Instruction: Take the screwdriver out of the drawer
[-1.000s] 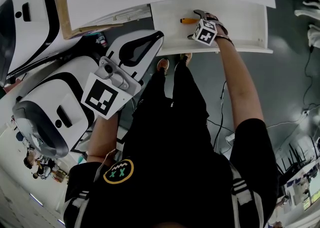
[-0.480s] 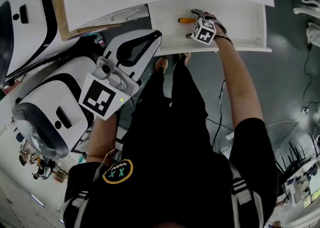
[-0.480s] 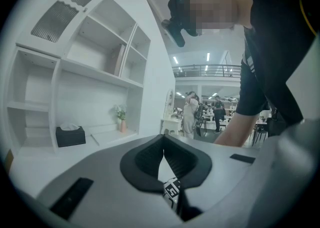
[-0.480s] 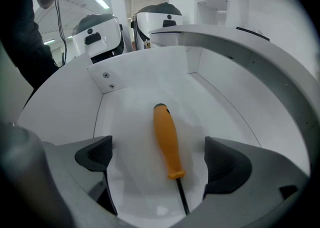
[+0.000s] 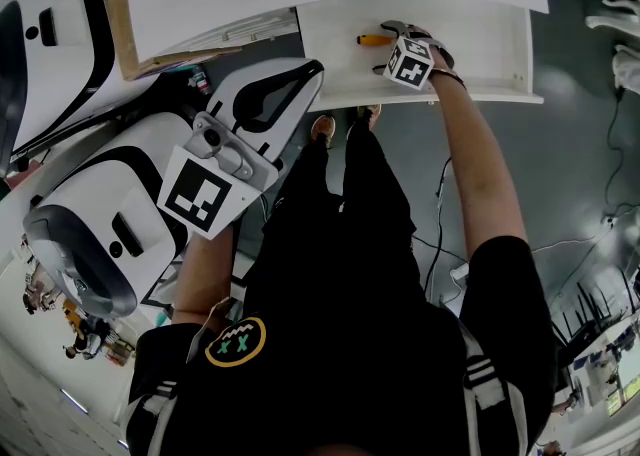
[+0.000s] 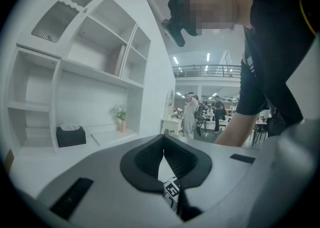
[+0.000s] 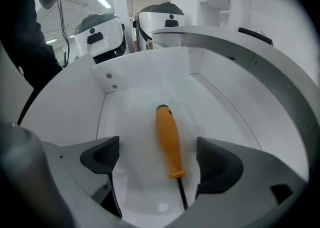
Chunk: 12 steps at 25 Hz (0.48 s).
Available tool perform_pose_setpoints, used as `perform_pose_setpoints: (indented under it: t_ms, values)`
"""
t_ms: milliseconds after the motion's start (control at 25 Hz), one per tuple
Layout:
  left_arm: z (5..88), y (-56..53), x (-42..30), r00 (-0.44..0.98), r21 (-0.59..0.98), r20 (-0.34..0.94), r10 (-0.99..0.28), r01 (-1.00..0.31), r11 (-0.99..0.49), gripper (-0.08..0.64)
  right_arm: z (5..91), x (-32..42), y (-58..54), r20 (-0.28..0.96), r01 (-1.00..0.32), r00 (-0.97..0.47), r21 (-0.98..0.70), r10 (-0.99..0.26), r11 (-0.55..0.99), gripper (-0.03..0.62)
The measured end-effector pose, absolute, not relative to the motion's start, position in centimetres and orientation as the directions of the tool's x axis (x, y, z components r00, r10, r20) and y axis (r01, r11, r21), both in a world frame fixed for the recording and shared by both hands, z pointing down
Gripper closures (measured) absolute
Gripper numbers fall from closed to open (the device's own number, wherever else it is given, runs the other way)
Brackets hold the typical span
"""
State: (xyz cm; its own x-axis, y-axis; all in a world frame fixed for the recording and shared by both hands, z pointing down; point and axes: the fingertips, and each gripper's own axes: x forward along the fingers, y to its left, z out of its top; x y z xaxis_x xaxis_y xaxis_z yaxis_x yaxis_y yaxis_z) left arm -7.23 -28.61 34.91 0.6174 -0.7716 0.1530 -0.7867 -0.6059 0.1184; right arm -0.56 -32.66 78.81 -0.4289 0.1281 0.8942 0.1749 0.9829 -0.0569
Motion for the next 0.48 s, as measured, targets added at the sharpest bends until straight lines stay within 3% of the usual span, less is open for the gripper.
perform_pose_setpoints:
  t_ms: [480]
  values:
    - [34.69,-28.24,-7.44,0.617,0.109,0.148,-0.773,-0.787,-0.607,0.541,78.43,-0.47,-32.52,0.899,0.202,-0.415,-0.054,0.136,0.978,0.262]
